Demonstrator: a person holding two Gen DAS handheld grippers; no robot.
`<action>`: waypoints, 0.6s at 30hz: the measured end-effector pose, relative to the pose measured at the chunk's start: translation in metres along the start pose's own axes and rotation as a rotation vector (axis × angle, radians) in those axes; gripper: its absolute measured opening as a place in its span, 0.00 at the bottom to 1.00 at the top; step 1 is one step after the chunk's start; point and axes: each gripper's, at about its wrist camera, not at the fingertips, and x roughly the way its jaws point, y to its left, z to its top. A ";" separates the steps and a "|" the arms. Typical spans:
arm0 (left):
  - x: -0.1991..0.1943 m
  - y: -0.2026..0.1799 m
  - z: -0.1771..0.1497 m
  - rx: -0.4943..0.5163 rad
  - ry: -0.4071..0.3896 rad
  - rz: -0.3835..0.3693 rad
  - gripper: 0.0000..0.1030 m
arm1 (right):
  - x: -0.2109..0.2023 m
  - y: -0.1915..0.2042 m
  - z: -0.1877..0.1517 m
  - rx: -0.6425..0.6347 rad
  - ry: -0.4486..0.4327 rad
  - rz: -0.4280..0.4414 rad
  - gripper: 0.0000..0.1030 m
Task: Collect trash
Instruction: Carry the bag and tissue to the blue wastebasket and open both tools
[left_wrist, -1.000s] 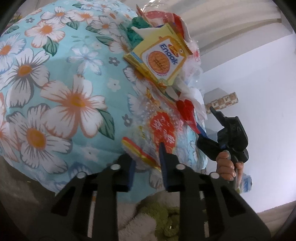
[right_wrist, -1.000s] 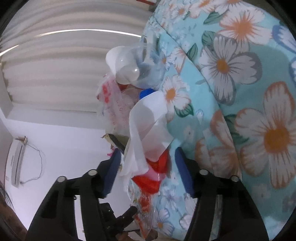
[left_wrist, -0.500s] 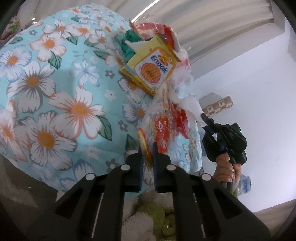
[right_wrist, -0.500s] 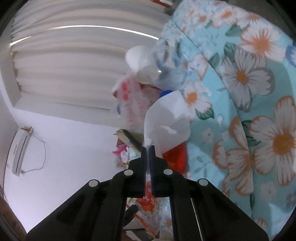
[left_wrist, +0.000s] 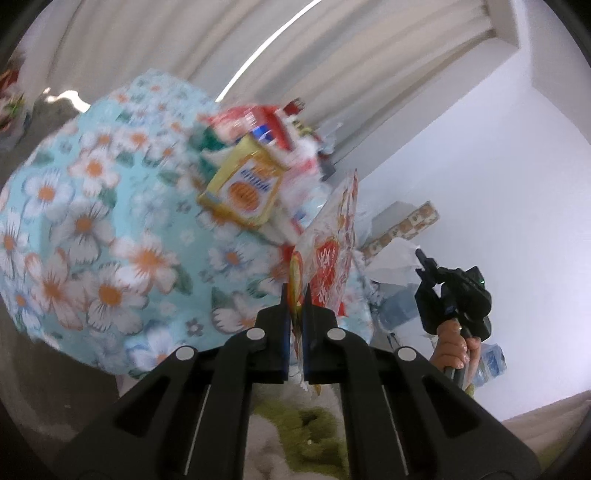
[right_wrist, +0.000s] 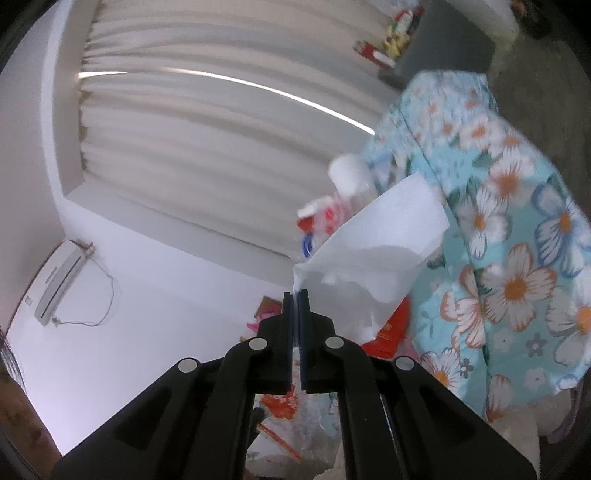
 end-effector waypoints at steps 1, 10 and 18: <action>-0.001 -0.007 0.001 0.021 -0.008 -0.007 0.03 | -0.009 0.004 0.001 -0.010 -0.018 0.005 0.03; 0.048 -0.079 0.029 0.187 0.055 -0.095 0.03 | -0.096 0.006 0.013 -0.025 -0.218 -0.011 0.03; 0.177 -0.190 0.051 0.368 0.280 -0.096 0.03 | -0.191 -0.031 0.034 0.038 -0.461 -0.149 0.03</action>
